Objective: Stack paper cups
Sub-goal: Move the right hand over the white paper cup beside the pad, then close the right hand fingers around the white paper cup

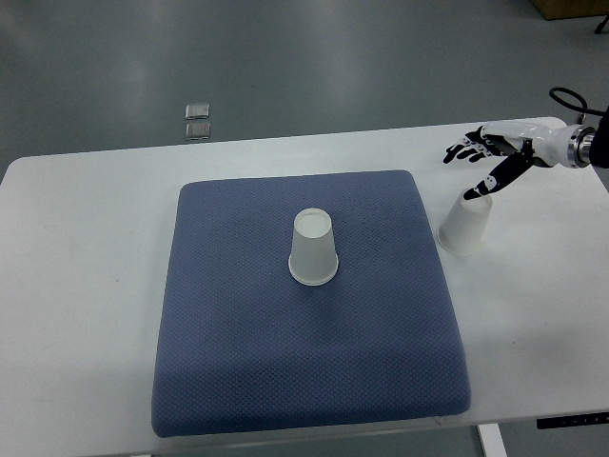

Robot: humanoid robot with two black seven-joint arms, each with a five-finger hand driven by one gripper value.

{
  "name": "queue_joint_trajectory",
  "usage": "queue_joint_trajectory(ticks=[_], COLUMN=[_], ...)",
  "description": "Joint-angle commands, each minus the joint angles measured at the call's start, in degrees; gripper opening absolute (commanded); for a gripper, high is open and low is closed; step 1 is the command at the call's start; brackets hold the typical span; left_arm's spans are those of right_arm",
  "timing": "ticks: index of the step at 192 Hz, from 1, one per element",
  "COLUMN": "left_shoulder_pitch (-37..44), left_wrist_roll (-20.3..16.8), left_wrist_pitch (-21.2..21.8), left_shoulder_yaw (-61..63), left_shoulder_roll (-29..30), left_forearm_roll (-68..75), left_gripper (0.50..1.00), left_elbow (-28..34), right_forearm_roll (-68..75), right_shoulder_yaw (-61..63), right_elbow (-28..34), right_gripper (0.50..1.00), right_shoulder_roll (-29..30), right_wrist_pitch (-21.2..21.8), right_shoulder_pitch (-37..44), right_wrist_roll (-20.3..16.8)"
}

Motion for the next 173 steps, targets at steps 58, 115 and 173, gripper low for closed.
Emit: queue_joint_trajectory(ticks=[58,115,173], left_shoulder_pitch=[0.0,0.0,0.0], left_wrist_roll=[0.0,0.0,0.0], left_wrist_pitch=[0.0,0.0,0.0], left_shoulder_yaw=[0.0,0.0,0.0], left_shoulder_roll=[0.0,0.0,0.0], left_forearm_roll=[0.0,0.0,0.0], left_gripper=[1.000,1.000,1.000], left_elbow=[0.0,0.0,0.0], right_forearm_roll=[-5.1,-5.2,-5.7], right_shoulder_yaw=[-2.7,-8.3,-10.5], right_elbow=[0.0,0.0,0.0], right_gripper=[0.915,0.915,0.913], right_shoulder_roll=[-0.1,0.2,0.8], right_wrist_pitch=[-3.8,-8.6,-13.7], right_shoulder_pitch=[-0.6,-1.0,-1.1], right_wrist_roll=[2.8,4.5,4.5])
